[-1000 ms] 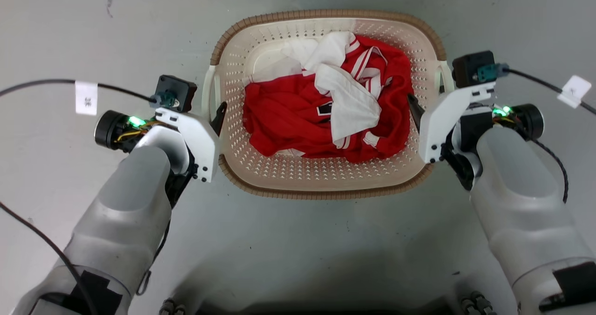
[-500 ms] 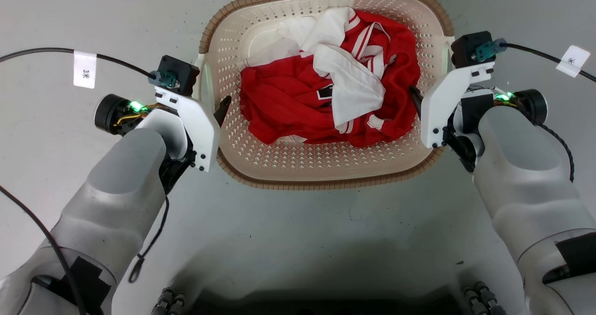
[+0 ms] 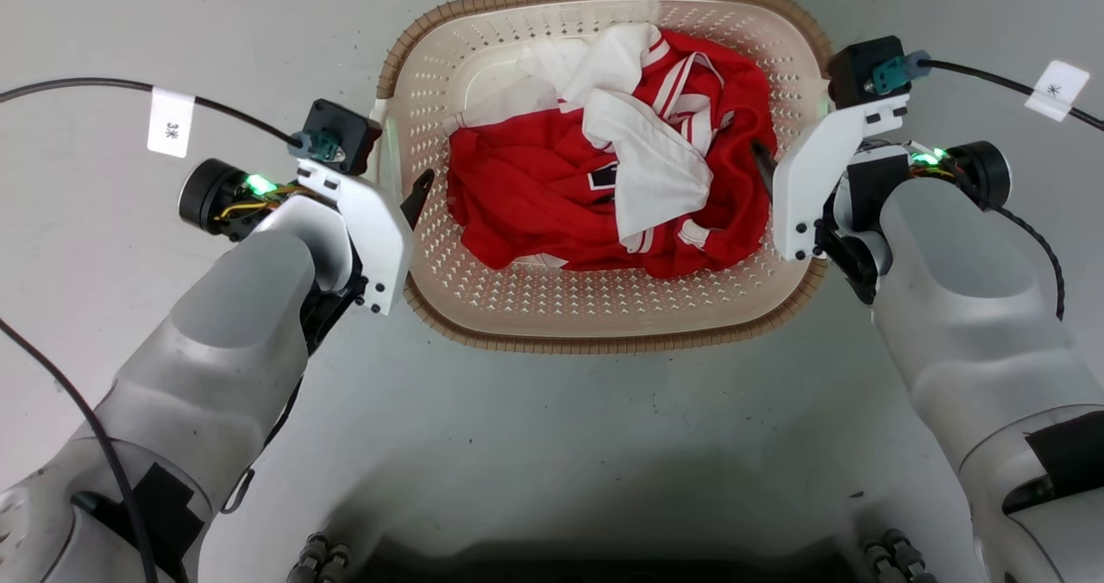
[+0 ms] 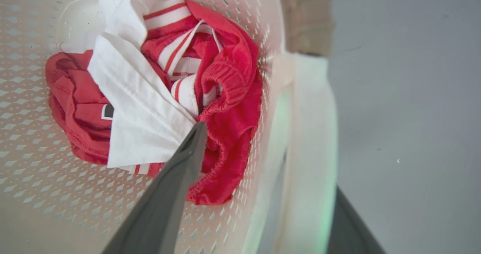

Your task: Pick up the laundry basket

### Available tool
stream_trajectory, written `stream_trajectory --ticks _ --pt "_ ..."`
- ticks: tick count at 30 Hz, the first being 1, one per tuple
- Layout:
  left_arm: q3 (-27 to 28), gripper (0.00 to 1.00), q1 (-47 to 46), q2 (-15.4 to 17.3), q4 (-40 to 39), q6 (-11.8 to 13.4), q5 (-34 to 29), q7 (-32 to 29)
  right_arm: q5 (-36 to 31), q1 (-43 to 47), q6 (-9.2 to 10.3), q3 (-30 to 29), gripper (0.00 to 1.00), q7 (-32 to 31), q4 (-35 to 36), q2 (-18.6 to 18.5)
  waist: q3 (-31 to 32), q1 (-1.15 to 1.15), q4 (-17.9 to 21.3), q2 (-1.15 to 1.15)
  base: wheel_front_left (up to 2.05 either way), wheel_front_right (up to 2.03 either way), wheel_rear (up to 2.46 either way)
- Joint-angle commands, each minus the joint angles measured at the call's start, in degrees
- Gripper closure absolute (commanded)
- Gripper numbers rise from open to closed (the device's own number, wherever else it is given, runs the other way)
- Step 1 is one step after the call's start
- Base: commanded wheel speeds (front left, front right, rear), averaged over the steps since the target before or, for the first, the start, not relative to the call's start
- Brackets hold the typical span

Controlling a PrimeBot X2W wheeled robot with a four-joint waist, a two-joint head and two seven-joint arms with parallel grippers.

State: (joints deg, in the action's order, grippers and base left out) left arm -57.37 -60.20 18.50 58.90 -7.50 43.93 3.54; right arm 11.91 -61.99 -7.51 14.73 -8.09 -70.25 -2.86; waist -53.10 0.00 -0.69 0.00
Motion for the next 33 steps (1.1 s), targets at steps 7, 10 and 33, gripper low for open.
stream_trajectory --ticks 7,10,33 --pt "-4.26 0.00 -1.78 -0.18 -0.04 0.08 3.08 0.28 -0.02 -1.29 0.04 0.39 0.00 -1.37 -1.59 -0.02 -0.98 0.00 -0.58 0.00 0.00 0.00 0.00" --pt "-6.56 1.00 -1.87 0.12 -1.32 0.08 4.75 -0.38 0.55 -1.03 0.03 0.33 0.62 -1.93 -1.97 0.06 -1.12 0.00 -0.74 0.00 0.00 0.00 0.00" --pt "-15.71 1.00 1.76 4.66 -9.22 -0.07 17.35 -8.61 1.04 3.88 -0.06 3.99 1.00 -15.18 -3.47 0.00 13.66 0.00 0.51 0.00 0.00 0.00 0.00"
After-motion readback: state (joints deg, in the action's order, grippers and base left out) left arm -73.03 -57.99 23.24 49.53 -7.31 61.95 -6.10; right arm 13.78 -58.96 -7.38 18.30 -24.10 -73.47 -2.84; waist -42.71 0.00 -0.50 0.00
